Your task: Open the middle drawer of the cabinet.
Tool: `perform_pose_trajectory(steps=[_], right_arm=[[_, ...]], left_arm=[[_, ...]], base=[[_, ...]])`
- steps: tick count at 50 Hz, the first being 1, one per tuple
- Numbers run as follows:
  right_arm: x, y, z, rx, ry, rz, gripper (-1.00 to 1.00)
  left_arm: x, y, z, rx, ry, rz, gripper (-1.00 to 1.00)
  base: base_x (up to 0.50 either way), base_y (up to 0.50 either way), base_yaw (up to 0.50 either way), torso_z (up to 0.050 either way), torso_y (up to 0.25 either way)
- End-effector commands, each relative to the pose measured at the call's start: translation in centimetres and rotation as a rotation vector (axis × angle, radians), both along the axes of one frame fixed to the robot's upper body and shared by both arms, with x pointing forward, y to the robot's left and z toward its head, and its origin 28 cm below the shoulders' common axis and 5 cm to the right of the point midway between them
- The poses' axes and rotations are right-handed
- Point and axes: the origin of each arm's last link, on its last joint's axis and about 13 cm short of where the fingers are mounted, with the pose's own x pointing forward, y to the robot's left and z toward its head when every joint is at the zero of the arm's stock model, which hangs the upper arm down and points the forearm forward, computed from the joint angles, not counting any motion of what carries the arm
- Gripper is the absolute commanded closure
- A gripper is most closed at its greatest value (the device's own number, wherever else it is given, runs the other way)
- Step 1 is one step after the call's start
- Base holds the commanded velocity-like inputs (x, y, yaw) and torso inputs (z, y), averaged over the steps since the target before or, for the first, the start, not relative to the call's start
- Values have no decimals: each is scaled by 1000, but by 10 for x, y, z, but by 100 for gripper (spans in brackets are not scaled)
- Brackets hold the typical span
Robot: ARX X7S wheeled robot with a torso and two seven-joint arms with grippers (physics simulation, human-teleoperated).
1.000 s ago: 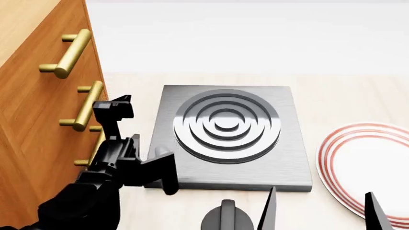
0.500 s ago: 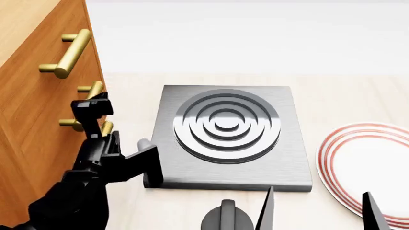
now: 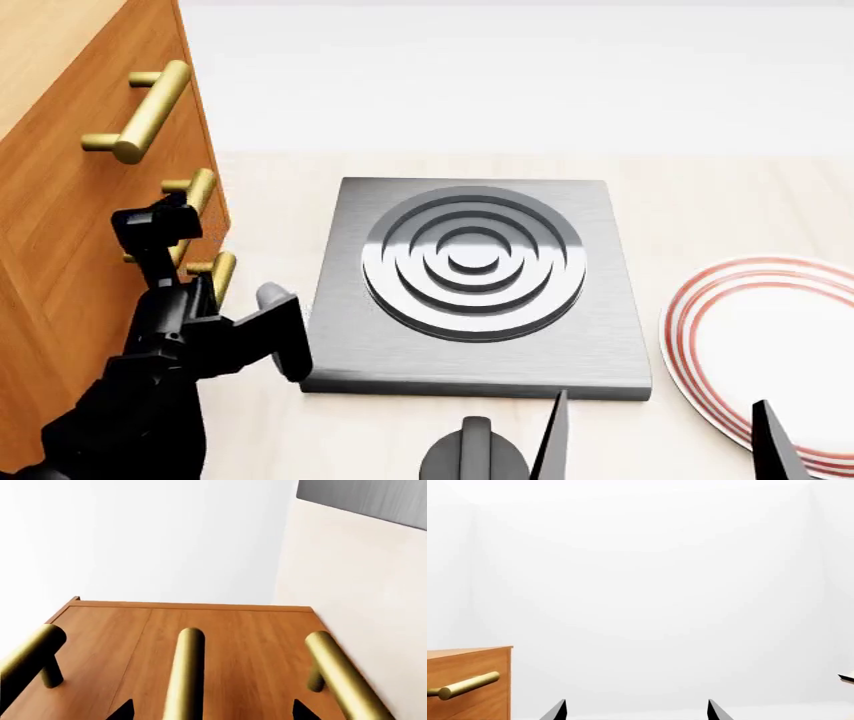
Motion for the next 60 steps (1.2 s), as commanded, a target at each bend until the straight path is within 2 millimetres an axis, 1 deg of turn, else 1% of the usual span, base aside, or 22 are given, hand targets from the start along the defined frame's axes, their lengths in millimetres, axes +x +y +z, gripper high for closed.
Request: perform_pose_trajectory(steps=[1, 11, 12, 17, 25, 34, 45, 60], right_arm=[[0, 0, 0, 0, 1, -1, -100], [1, 0, -1, -1, 2, 0, -100], [1, 0, -1, 0, 3, 1, -100], [1, 0, -1, 1, 1, -2, -100], [1, 0, -1, 1, 0, -5, -100], [1, 0, -1, 2, -2, -7, -100], [0, -1, 0, 7, -6, -9, -100], [-1, -1, 2, 10, -10, -9, -100]], left_arm=[[-1, 5, -1, 7, 1, 30, -100], [0, 7, 1, 16, -9, 44, -100], [0, 7, 0, 15, -7, 40, 100], [-1, 7, -2, 18, -1, 30, 100], [0, 5, 1, 19, -18, 16, 100], [2, -7, 5, 20, -42, -31, 100], [1, -27, 10, 21, -53, -110, 100], [-3, -43, 11, 17, -56, -178, 100]], base=[[0, 0, 0, 0, 0], [0, 0, 0, 0, 0], [0, 0, 0, 0, 0], [0, 0, 0, 0, 0], [0, 0, 0, 0, 0], [1, 0, -1, 0, 0], [2, 0, -2, 0, 0], [-2, 0, -1, 0, 0]])
